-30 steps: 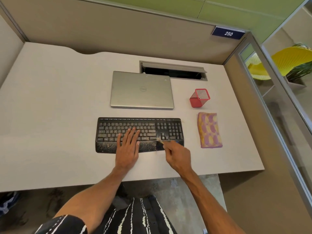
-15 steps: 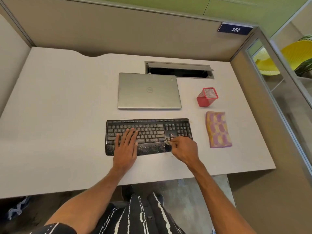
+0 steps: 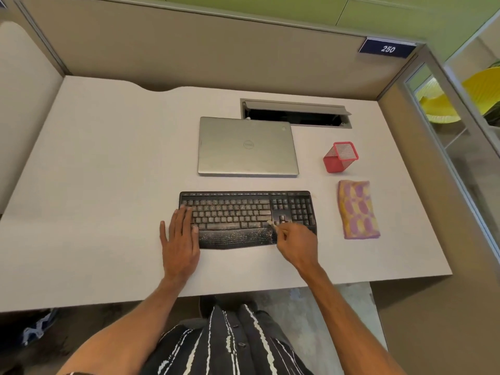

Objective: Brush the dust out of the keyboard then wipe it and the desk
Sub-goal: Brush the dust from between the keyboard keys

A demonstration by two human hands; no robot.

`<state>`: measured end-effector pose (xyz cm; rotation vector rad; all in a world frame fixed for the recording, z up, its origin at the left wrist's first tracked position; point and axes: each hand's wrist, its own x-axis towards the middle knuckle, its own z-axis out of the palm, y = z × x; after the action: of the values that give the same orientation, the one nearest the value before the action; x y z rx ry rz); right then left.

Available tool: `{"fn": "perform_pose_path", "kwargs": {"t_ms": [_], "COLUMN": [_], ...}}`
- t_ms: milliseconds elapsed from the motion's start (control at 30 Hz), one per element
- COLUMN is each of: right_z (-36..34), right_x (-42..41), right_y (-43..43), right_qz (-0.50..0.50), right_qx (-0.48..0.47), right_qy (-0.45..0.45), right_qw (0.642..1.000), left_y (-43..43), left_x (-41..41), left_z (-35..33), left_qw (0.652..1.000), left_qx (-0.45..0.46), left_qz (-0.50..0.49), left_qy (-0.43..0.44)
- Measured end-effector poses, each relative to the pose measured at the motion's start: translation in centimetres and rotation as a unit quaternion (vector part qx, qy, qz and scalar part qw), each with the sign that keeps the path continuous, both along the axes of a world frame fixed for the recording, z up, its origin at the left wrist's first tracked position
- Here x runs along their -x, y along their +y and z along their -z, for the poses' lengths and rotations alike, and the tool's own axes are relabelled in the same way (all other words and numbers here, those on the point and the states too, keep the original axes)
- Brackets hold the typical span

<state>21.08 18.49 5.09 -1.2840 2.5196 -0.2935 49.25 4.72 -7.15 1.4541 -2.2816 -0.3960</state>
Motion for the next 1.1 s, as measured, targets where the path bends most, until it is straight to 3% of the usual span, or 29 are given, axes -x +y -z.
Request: {"fn": "perform_pose_path", "kwargs": {"t_ms": [300, 767, 1100], "right_z": [0.0, -0.6, -0.4], "right_x": [-0.7, 5.5, 4.9], "right_y": [3.6, -4.2, -6.6], "right_qz": [-0.082, -0.005, -0.014], "right_qx": [-0.042, 0.102, 0.046], "right_qy": [0.035, -0.023, 0.020], "right_qw": [0.995, 0.995, 0.999], "left_y": [0.5, 1.0, 0.7], "left_x": [0.3, 0.9, 1.0], "left_z": [-0.4, 0.3, 0.4], "left_qw": [0.996, 0.991, 0.991], "left_qx": [-0.051, -0.072, -0.069], "left_qz": [-0.071, -0.108, -0.110], "left_qy": [0.028, 0.025, 0.010]}}
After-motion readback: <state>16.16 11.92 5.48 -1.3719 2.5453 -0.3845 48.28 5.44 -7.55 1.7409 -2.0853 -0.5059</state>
